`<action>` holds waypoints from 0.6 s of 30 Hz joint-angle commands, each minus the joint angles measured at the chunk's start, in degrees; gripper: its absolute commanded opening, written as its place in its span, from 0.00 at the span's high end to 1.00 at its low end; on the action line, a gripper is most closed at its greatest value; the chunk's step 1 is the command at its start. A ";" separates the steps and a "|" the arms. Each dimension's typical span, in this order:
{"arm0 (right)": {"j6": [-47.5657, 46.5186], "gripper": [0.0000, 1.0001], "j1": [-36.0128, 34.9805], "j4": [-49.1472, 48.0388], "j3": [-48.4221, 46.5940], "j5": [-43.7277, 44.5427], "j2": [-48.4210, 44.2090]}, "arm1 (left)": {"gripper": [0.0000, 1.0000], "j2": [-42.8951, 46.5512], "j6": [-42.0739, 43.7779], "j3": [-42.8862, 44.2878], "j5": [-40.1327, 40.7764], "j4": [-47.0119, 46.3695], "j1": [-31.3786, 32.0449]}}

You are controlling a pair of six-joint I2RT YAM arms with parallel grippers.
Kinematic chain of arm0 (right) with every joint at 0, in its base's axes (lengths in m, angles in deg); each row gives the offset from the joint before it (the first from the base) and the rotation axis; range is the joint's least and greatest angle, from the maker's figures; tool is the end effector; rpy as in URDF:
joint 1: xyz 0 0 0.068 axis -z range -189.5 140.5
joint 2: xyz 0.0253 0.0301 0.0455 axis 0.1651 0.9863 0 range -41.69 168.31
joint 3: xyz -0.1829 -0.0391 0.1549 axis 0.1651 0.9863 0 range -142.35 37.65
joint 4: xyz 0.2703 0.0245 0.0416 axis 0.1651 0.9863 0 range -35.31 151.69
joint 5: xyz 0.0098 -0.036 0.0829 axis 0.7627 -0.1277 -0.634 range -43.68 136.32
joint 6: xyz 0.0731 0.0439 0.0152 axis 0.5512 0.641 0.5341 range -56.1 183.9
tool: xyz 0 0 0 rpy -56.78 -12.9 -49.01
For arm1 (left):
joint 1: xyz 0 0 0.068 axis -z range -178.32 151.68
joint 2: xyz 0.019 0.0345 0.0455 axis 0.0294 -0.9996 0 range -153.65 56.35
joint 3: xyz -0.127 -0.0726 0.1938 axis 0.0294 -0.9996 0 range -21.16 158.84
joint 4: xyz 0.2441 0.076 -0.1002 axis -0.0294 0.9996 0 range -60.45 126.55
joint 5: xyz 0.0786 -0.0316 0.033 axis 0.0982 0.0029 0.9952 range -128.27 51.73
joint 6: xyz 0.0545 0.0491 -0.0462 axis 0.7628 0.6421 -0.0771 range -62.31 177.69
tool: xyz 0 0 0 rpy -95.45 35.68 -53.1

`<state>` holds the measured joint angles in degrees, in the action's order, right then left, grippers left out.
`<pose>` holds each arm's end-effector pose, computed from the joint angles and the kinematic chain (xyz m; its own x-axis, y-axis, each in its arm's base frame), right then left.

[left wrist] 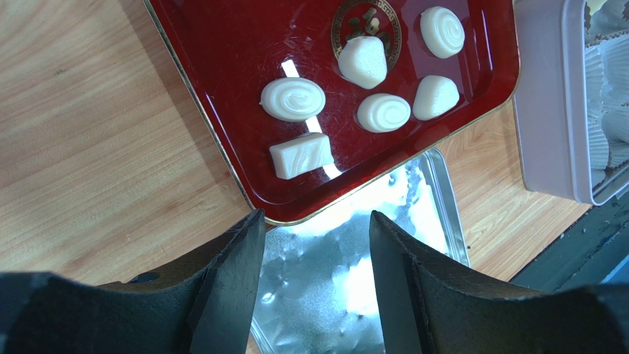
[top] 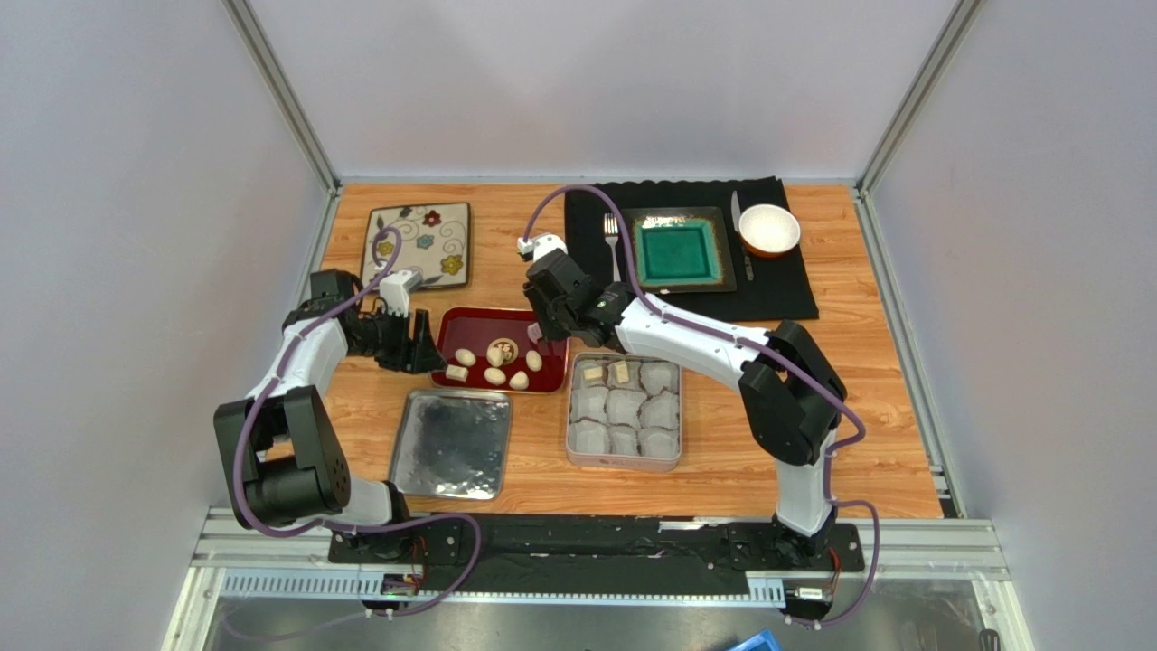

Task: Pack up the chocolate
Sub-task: Pick up the fake chocolate from the plate.

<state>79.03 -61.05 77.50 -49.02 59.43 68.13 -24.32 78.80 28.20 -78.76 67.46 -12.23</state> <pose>0.3021 0.3525 0.1792 -0.6050 -0.3529 -0.7137 -0.5249 0.8508 0.0242 0.2853 0.0194 0.1362 -0.8320 0.0760 -0.5496 0.3648 0.8213 -0.4386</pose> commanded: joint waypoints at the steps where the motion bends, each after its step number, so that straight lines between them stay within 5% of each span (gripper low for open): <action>1: -0.63 0.83 0.22 -3.73 -1.48 0.26 -1.18 | 0.38 0.86 1.84 2.05 -1.96 0.06 -0.24; 18: -0.82 0.85 0.22 4.95 4.66 5.17 -20.51 | 0.38 0.59 2.01 1.26 -0.91 -0.29 -0.33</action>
<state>78.42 -61.05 79.31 -46.29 61.09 56.26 -24.32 78.93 28.20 -78.72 67.46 -12.23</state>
